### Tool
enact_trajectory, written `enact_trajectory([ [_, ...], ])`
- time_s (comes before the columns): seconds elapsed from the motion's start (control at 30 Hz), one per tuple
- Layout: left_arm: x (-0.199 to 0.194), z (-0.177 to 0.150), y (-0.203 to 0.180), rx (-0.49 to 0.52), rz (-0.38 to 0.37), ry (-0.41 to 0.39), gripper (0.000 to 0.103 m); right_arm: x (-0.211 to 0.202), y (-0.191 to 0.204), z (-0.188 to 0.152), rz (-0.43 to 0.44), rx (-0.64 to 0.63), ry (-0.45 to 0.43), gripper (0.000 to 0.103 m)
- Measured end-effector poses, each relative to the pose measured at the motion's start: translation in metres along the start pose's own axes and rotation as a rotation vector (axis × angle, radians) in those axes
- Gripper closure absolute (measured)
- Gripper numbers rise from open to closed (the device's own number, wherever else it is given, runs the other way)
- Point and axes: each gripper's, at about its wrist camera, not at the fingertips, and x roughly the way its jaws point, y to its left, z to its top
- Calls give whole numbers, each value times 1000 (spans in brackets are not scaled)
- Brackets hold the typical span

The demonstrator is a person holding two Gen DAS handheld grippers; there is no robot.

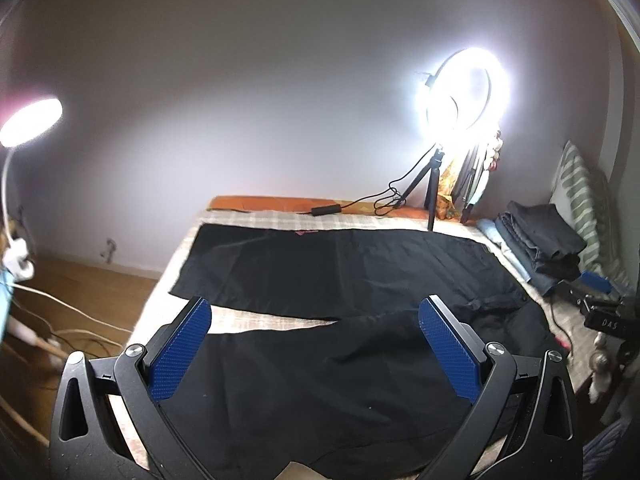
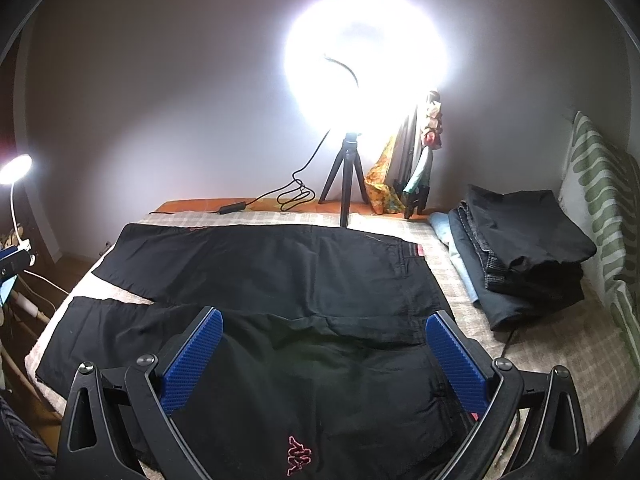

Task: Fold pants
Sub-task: 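Move the right tool to the trouser waistband and close on it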

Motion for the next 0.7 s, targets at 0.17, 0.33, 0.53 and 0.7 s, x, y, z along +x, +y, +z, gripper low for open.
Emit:
enact_trajectory([
  [0.17,19,7,7,56,59,34,0,17,-7,5,55,11,21,0],
  [0.33,37,19,21,98,115,51,0,34,-6,19,114,-8,28,0],
  [0.53,67,33,44,78,152,96,0,76,2,50,157,-101,63,1],
  [0.7,98,39,64,30,141,147,4,124,20,79,184,-241,103,5],
])
